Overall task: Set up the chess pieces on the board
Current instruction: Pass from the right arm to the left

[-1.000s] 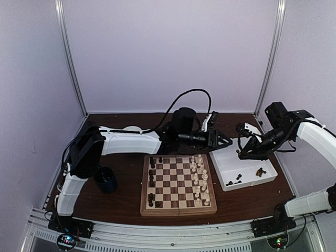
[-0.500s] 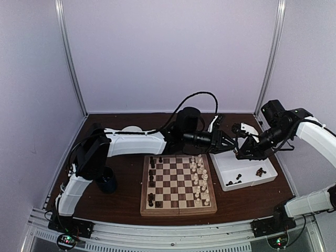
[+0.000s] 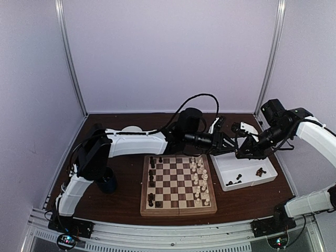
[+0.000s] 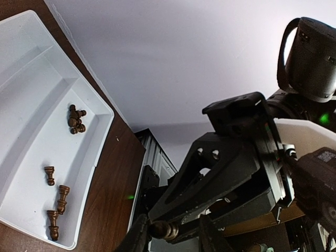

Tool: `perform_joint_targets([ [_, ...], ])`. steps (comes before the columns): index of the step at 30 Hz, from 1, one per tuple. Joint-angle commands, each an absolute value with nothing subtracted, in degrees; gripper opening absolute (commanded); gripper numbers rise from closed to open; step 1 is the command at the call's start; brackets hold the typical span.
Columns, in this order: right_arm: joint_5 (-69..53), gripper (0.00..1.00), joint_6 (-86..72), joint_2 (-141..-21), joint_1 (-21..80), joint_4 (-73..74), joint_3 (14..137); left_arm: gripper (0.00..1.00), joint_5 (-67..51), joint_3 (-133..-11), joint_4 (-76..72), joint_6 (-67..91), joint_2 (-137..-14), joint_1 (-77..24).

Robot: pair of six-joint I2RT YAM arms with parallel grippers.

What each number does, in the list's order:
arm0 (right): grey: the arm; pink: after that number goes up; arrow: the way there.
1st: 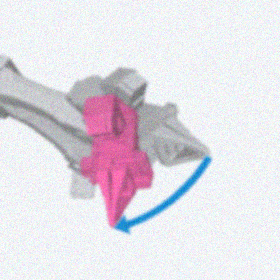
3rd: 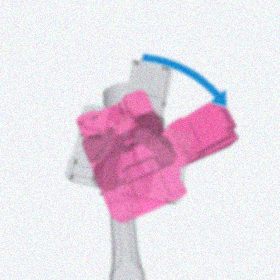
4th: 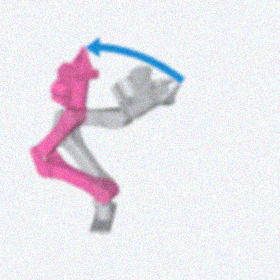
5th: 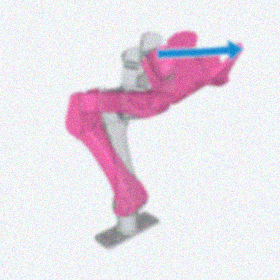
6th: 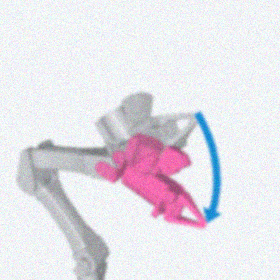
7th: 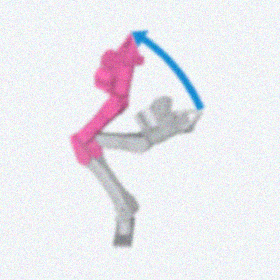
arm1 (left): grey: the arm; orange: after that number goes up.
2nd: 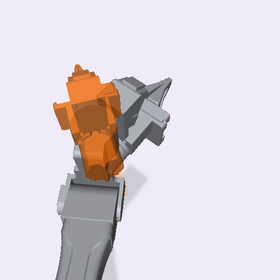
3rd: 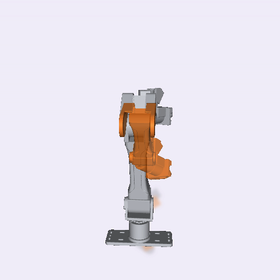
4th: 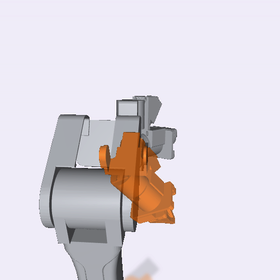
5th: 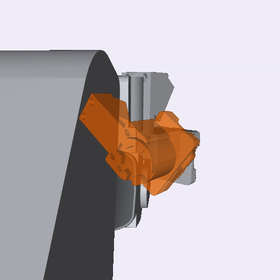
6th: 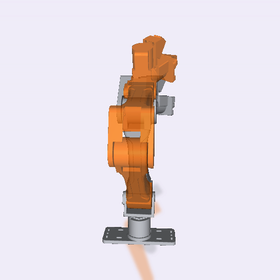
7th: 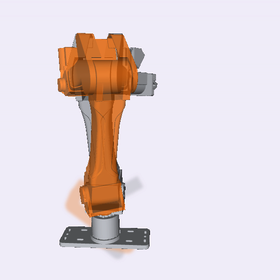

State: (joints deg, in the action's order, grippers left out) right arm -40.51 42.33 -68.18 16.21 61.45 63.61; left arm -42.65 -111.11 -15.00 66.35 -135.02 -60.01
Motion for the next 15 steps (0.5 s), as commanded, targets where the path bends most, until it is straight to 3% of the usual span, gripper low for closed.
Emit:
perform_joint_targets([
  [1,-39.64,0.13,40.54,-67.43,16.53,58.98,65.39,0.30,-44.23,-113.59,-15.12,65.38,-136.29,-60.53],
  [15,-39.77,0.14,40.03,-68.42,16.96,58.10,65.31,0.06,-45.71,-114.16,-16.89,64.70,-136.60,-60.64],
])
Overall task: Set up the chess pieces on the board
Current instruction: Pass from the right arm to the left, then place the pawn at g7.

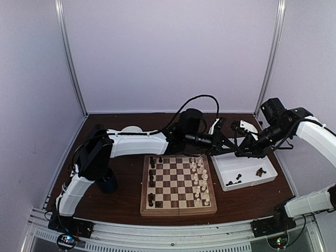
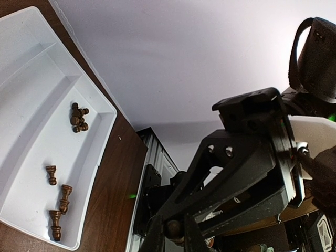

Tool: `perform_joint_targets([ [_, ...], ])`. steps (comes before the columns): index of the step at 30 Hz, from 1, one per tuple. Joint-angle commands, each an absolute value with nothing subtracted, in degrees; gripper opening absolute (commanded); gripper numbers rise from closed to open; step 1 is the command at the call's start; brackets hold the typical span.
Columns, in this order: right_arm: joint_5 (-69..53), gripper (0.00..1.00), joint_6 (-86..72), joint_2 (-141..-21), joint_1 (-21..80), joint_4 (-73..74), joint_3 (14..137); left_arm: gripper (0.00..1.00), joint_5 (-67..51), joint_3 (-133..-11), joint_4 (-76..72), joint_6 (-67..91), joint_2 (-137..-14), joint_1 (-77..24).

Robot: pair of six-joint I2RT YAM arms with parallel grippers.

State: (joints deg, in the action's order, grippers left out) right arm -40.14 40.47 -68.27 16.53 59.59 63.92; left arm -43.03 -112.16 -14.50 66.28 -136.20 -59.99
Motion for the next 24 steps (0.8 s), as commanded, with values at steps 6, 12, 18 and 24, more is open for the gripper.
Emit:
perform_joint_targets([
  [6,-38.63,0.34,40.75,-67.40,16.85,61.40,65.12,0.01,-44.68,-110.05,-16.64,59.35,-133.33,-59.69],
  [12,-40.30,0.41,39.83,-64.31,13.52,61.33,61.79,0.01,-33.04,-100.58,-2.77,38.26,-121.91,-58.42],
  [18,-40.89,0.43,36.49,-63.72,12.74,55.20,57.37,0.01,-13.55,-85.88,4.62,21.81,-109.44,-58.62],
  [24,-40.52,0.43,35.71,-64.91,12.74,53.28,56.66,0.01,5.53,-75.10,8.94,15.76,-102.93,-58.59],
])
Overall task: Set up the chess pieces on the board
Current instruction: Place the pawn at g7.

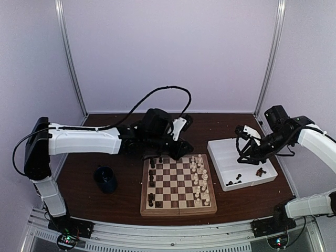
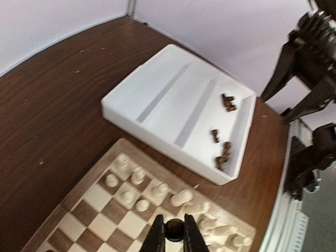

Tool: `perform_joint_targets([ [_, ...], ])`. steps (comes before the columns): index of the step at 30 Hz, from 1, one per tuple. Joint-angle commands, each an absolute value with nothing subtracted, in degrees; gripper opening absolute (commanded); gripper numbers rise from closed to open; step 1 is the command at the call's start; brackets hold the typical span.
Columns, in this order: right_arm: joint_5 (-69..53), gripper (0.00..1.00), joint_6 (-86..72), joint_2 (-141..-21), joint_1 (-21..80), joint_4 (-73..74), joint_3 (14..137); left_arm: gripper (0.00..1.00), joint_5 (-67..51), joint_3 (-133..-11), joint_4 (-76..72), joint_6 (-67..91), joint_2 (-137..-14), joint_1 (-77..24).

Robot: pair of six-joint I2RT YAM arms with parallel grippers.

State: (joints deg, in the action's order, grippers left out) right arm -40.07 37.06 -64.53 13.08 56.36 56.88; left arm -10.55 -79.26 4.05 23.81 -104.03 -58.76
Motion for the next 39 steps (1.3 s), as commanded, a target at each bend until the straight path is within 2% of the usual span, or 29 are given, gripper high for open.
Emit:
perform_joint_targets([
  [1,-40.58,0.43,35.69,-65.08,12.74,53.26,56.76,0.01,8.25,-74.46,10.19,15.59,-102.77,-58.56],
  [9,-40.78,0.43,35.59,-64.96,12.74,53.11,55.84,0.00,20.39,-72.96,17.18,17.33,-104.68,-58.53],
  [21,-40.97,0.43,35.94,-64.56,12.75,53.17,55.37,0.00,17.38,-77.38,24.00,19.88,-110.84,-58.01],
  [39,-41.31,0.43,36.21,-64.84,12.74,53.39,55.01,0.04,18.54,-76.95,23.14,21.58,-111.91,-57.31],
])
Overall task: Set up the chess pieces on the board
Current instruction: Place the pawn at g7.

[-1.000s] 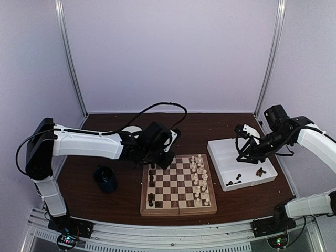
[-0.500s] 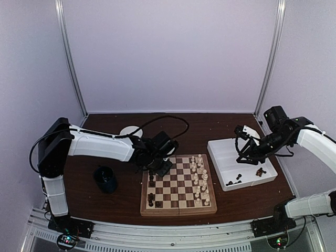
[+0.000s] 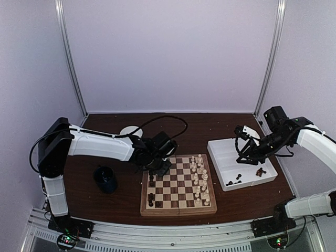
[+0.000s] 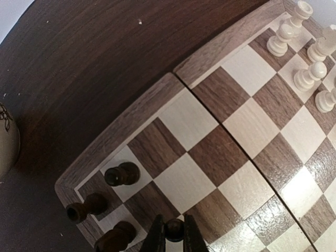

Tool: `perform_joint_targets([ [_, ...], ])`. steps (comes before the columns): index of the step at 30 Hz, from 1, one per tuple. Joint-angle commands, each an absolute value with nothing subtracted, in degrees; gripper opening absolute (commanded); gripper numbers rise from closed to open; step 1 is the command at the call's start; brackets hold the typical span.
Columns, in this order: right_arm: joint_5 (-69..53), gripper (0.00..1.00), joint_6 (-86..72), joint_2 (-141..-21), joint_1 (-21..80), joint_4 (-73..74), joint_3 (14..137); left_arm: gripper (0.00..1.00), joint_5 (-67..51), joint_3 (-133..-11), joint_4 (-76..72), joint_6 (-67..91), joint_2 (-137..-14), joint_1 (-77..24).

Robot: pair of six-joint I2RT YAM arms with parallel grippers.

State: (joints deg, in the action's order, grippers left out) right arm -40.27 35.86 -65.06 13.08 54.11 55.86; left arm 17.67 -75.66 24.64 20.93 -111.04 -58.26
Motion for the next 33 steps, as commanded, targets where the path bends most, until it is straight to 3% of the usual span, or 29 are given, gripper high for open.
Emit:
perform_joint_targets([
  [1,-41.31,0.43,36.19,-64.86,12.74,53.48,55.06,0.04,18.59,-76.91,22.81,21.54,-111.95,-57.10],
  [12,-41.40,0.43,36.30,-65.03,12.74,53.53,54.93,0.05,17.32,-77.87,22.44,21.53,-113.24,-56.12],
  [33,-41.66,0.43,36.30,-65.30,12.75,53.62,55.02,0.17,16.79,-78.05,23.88,22.06,-112.62,-56.24],
])
